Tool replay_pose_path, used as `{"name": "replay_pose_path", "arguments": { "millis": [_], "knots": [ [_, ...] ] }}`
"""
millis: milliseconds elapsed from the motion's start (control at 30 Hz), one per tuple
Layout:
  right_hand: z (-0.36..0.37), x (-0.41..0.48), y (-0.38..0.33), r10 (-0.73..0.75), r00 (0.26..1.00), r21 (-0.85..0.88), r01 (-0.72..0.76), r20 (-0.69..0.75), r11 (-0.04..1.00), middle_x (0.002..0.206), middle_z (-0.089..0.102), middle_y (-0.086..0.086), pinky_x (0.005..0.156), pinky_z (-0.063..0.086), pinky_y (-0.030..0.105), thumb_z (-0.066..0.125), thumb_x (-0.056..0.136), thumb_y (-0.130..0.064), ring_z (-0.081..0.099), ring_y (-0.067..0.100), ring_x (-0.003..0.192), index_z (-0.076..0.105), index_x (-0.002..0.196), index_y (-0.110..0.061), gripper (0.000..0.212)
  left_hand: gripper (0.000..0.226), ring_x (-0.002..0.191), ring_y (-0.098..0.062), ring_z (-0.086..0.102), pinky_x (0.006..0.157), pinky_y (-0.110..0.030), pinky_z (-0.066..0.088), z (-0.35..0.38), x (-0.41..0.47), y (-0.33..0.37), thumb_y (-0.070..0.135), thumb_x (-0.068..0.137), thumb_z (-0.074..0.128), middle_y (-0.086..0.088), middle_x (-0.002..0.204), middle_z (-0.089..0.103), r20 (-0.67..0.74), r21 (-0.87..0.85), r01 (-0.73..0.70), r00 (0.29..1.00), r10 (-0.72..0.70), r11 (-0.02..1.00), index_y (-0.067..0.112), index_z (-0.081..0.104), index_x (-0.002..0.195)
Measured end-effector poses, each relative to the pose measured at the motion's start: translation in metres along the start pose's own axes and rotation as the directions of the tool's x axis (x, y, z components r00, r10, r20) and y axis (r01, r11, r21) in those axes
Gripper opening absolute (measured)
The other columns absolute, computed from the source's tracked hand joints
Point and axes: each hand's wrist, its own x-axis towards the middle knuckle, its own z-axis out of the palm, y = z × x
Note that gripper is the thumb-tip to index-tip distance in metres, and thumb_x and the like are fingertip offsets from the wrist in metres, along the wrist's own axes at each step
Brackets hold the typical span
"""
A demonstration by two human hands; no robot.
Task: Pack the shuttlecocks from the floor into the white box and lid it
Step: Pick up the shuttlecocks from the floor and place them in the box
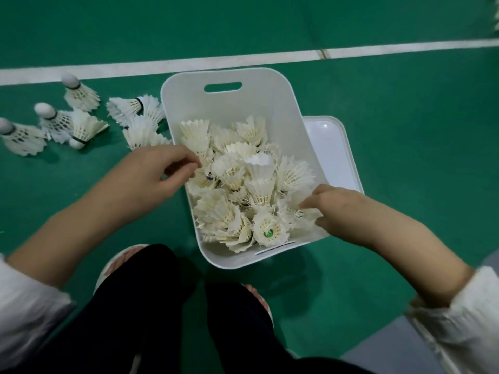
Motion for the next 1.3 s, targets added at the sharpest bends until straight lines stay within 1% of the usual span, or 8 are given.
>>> {"name": "replay_pose_path", "arguments": {
  "millis": [100,200,400,533,667,800,1000,1300],
  "knots": [
    [-0.019,-0.003,-0.012,-0.005,0.995,-0.022,0.003,-0.096,1.0,0.125,0.05,0.003,0.093,0.042,0.032,0.047,0.094,-0.025,0.054,0.025,0.11,0.049,0.128,-0.024,0.034,0.014,0.081,-0.009,0.064,0.075,-0.029,0.051,-0.004,-0.002,-0.007,0.02,0.089,0.055,0.007,0.088,0.068,-0.012,-0.014,0.003,1.0,-0.003,1.0,0.021,0.066,0.097],
    [-0.043,-0.002,-0.035,-0.122,0.951,0.024,0.134,-0.283,0.991,0.112,0.056,-0.002,0.084,0.045,0.031,0.044,0.094,-0.033,0.059,0.02,0.098,0.056,0.116,-0.023,0.027,0.013,0.079,-0.006,0.061,0.072,-0.026,0.049,-0.01,-0.003,-0.016,0.021,0.089,0.055,0.01,0.086,0.066,-0.028,-0.009,0.015,0.999,-0.016,1.0,0.021,0.066,0.096],
    [-0.088,0.048,-0.11,-0.389,0.806,-0.045,0.414,-0.446,0.909,0.101,0.059,0.001,0.077,0.041,0.028,0.044,0.094,-0.025,0.058,0.019,0.09,0.061,0.103,-0.017,0.021,0.015,0.084,-0.015,0.059,0.077,-0.035,0.05,-0.025,0.001,-0.071,0.031,0.092,0.052,0.006,0.091,0.062,0.083,0.188,0.19,0.974,-0.209,0.964,0.024,0.062,0.101],
    [-0.1,0.108,-0.168,-0.468,0.762,-0.099,0.478,-0.448,0.873,0.103,0.059,0.006,0.077,0.042,0.031,0.043,0.091,-0.018,0.057,0.024,0.094,0.061,0.103,-0.012,0.023,0.017,0.078,-0.022,0.059,0.072,-0.036,0.051,-0.037,0.001,-0.115,0.033,0.09,0.053,-0.001,0.092,0.066,0.066,0.256,0.258,0.957,-0.284,0.932,0.021,0.063,0.098],
    [-0.096,0.162,-0.21,-0.413,0.841,-0.104,0.403,-0.349,0.909,0.116,0.055,0.014,0.084,0.043,0.033,0.043,0.089,-0.011,0.054,0.03,0.106,0.054,0.115,-0.006,0.028,0.02,0.085,-0.027,0.06,0.073,-0.037,0.05,-0.052,0.008,-0.151,0.027,0.091,0.05,-0.008,0.097,0.067,0.021,0.362,0.292,0.947,-0.321,0.885,0.016,0.063,0.101],
    [-0.085,0.197,-0.228,-0.213,0.944,-0.081,0.199,-0.251,0.977,0.124,0.049,0.019,0.086,0.041,0.032,0.048,0.089,-0.008,0.05,0.031,0.114,0.044,0.119,0.001,0.032,0.022,0.091,-0.027,0.059,0.077,-0.037,0.049,-0.053,0.022,-0.172,0.022,0.092,0.046,-0.009,0.105,0.064,-0.021,0.368,0.292,0.952,-0.306,0.883,0.013,0.061,0.104],
    [-0.068,0.211,-0.238,-0.076,0.993,-0.037,0.073,-0.094,0.997,0.137,0.034,0.023,0.098,0.037,0.034,0.052,0.091,-0.015,0.04,0.032,0.125,0.024,0.133,0.011,0.056,0.023,0.098,-0.026,0.055,0.082,-0.04,0.047,-0.037,0.048,-0.181,0.02,0.092,0.044,-0.008,0.109,0.058,-0.054,0.308,0.271,0.962,-0.268,0.912,0.012,0.058,0.109],
    [-0.065,0.212,-0.233,-0.099,0.992,0.092,0.107,-0.083,0.99,0.117,0.058,0.02,0.085,0.042,0.033,0.05,0.089,-0.011,0.054,0.032,0.11,0.055,0.103,0.003,0.021,0.041,0.101,-0.031,0.055,0.075,-0.041,0.047,-0.018,0.079,-0.18,0.013,0.094,0.042,-0.005,0.137,0.039,-0.139,0.234,0.211,0.973,-0.182,0.949,0.015,0.038,0.135]
  ]
}}
